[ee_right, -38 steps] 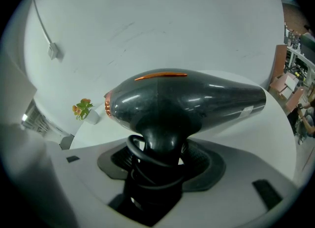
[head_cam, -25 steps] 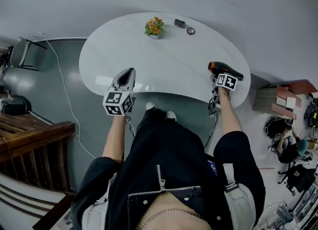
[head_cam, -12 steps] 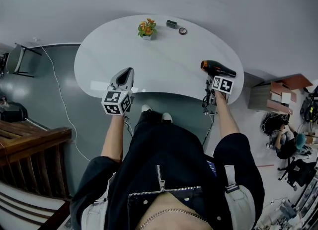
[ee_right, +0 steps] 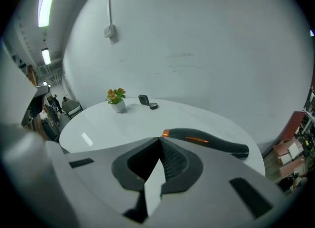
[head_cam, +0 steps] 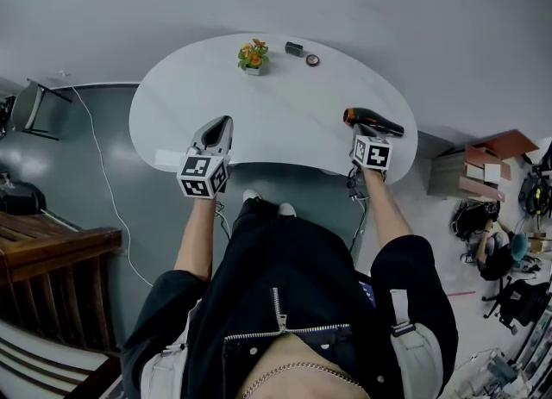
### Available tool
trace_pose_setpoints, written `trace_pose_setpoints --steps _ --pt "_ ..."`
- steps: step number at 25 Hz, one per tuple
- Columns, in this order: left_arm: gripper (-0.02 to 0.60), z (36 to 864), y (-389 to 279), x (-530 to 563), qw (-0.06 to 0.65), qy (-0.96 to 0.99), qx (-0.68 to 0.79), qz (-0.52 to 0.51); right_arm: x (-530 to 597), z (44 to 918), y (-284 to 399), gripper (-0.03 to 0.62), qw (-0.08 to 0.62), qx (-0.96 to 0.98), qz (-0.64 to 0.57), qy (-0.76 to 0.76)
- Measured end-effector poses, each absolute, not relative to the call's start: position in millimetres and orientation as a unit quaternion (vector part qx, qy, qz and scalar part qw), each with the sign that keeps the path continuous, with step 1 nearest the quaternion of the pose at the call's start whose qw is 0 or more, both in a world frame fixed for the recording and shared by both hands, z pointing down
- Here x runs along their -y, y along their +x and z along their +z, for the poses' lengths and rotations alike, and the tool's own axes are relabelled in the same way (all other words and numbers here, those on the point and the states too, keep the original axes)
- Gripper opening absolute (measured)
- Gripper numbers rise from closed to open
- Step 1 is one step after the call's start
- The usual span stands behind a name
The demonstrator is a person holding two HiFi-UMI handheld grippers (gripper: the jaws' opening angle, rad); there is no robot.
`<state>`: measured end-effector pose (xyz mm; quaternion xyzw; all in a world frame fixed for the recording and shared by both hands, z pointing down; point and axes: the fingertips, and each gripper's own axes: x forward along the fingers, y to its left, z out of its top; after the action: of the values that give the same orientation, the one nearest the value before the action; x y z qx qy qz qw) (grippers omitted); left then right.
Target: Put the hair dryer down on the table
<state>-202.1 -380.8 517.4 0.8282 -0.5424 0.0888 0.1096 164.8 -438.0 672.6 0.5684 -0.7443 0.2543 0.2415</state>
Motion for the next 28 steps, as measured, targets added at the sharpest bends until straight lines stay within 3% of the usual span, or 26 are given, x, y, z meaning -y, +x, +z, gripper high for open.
trace_pose_setpoints --steps 14,28 --pt "0.028 502 -208 378 0.094 0.822 0.557 0.076 449 519 57 0.005 0.117 0.857 0.105 0.491" --pt "0.028 490 -217 376 0.085 0.817 0.566 0.069 430 435 23 0.003 0.054 0.882 0.038 0.466"
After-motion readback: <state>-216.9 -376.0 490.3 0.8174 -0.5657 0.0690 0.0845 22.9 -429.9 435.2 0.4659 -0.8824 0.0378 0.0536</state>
